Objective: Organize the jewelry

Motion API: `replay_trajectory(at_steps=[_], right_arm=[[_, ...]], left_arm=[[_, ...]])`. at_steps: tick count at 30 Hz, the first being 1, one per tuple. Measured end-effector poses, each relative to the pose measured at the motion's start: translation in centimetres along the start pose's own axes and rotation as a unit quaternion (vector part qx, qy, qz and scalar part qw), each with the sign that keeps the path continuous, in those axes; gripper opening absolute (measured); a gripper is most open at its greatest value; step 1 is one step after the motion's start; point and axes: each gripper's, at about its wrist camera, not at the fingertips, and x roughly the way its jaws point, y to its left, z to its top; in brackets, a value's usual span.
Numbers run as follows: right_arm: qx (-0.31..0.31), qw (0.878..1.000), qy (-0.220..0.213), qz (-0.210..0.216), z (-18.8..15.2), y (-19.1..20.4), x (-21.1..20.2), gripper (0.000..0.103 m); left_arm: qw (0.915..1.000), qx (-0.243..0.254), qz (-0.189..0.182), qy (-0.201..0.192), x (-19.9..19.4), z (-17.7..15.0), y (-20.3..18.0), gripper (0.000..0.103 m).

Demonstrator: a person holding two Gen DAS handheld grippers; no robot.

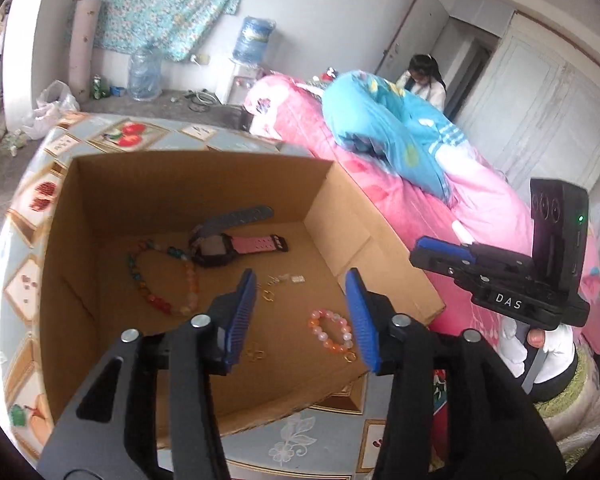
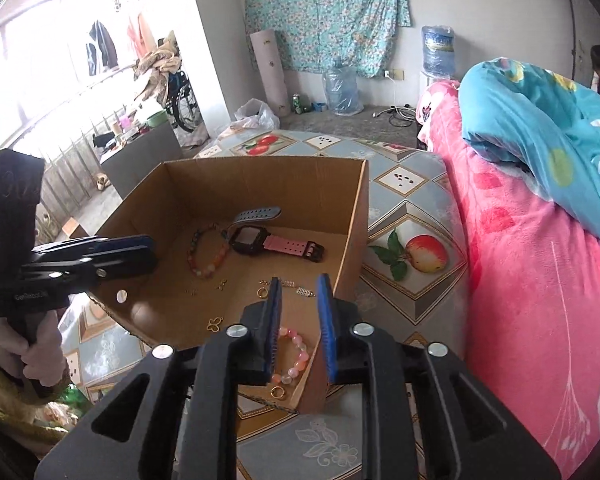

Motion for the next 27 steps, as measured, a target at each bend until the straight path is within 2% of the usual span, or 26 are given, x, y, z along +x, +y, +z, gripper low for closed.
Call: replay_trajectory(at_steps=[1, 2, 5, 7, 10, 12, 15, 17, 22, 25, 27], right_arm=[[0.010, 1.000, 0.000, 0.002, 0.0, -0.3, 0.0, 0.033], [0.019, 1.000, 0.003, 0.005, -0.1, -0.6, 0.2, 0.033], [0.047, 0.999, 0.016, 0.022, -0.4, -1.4, 1.0, 0.043], [0.064, 0.997, 0.032, 0.030, -0.6, -1.7, 1.9, 0.050], [0.086, 0.994, 0.057, 0.031, -0.8, -2.2, 3.4, 0.050], [0.096, 0.993, 0.062, 0.032, -0.9, -2.5, 3.9, 0.051], [0.109, 0.990, 0.072, 0.044, -1.2, -2.6, 4.2, 0.051], [0.111, 0.988, 0.082, 0.062, -1.4, -2.3, 4.7, 0.051], [0.095, 0.990, 0.088, 0.049, -1.3, -1.4, 4.7, 0.054], [0.090, 0.990, 0.091, 0.051, -1.2, -1.4, 4.5, 0.054], [0.084, 0.991, 0.093, 0.052, -1.2, -1.4, 4.3, 0.054]], left_arm=[[0.9996, -0.003, 0.021, -0.018, -1.4, 0.3, 0.5, 0.059], [0.9983, -0.004, 0.046, -0.036, -2.8, 0.5, 1.1, 0.069], [0.9871, -0.012, 0.144, -0.070, -5.7, 0.9, 3.3, 0.082], [0.9785, -0.025, 0.195, -0.061, -6.1, 1.0, 5.3, 0.084], [0.9732, -0.060, 0.222, -0.011, -4.6, 0.7, 8.7, 0.084], [0.9720, -0.090, 0.216, 0.016, -3.3, 0.1, 10.5, 0.084], [0.9749, -0.123, 0.181, 0.040, -1.9, -1.0, 11.8, 0.084], [0.9776, -0.137, 0.153, 0.046, -1.3, -1.9, 11.7, 0.084], [0.9816, -0.170, 0.064, 0.058, 0.0, -2.6, 10.8, 0.085], [0.9818, -0.152, 0.098, 0.058, 0.5, -2.8, 9.0, 0.085], [0.9820, -0.149, 0.101, 0.056, 0.2, -3.0, 8.6, 0.085]])
